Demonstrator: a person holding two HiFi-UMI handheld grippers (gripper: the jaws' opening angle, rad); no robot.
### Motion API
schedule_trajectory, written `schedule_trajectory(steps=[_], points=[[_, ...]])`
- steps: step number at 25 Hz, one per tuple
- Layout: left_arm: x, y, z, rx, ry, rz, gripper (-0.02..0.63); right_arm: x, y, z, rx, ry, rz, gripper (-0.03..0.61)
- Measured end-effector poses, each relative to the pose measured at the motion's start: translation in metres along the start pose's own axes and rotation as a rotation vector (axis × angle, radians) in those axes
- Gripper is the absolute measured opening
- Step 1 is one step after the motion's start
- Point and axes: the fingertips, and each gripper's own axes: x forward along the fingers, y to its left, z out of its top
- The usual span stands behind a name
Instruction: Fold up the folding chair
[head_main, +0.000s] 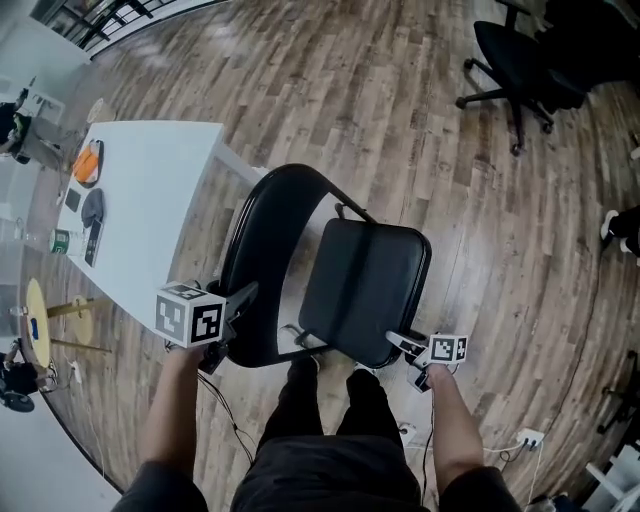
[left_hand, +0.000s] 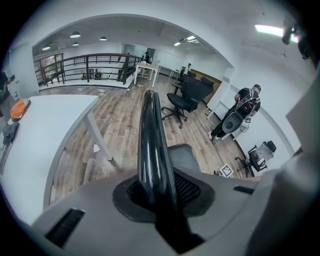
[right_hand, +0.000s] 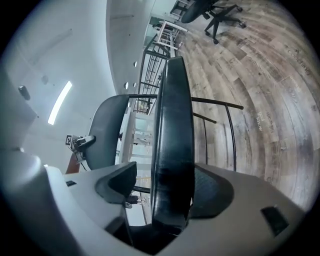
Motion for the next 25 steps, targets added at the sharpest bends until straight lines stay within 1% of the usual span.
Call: schedule_trajectory(steps=[2, 5, 7, 10, 14, 19, 25], points=[[-0.009, 0.004, 0.000, -0.005, -0.001, -0.006, 0.075, 0.011, 0.024, 0.001, -0.017, -0.002, 0.019, 0.331], [-0.025, 0.016, 0.002, -0.002, -0.001, -0.005, 0.075, 0.030, 0.060, -0.004, -0.052, 0.026, 0.033, 0.331], [-0.035, 0.027, 0.004, -0.002, -0.005, -0.007, 0.075, 0.046, 0.082, -0.006, -0.072, 0.045, 0.038, 0.331], [-0.050, 0.044, 0.007, 0.002, -0.013, -0.009, 0.074, 0.073, 0.118, -0.008, -0.079, 0.046, 0.066, 0.331], [-0.067, 0.069, 0.011, -0.003, -0.021, -0.001, 0.072, 0.112, 0.159, -0.008, -0.125, 0.075, 0.095, 0.331], [-0.085, 0.093, 0.011, -0.005, -0.018, -0.014, 0.071, 0.148, 0.194, -0.013, -0.101, 0.057, 0.092, 0.331], [-0.105, 0.113, 0.013, 0.009, -0.022, 0.015, 0.071, 0.213, 0.245, -0.016, -0.112, 0.064, 0.152, 0.331]])
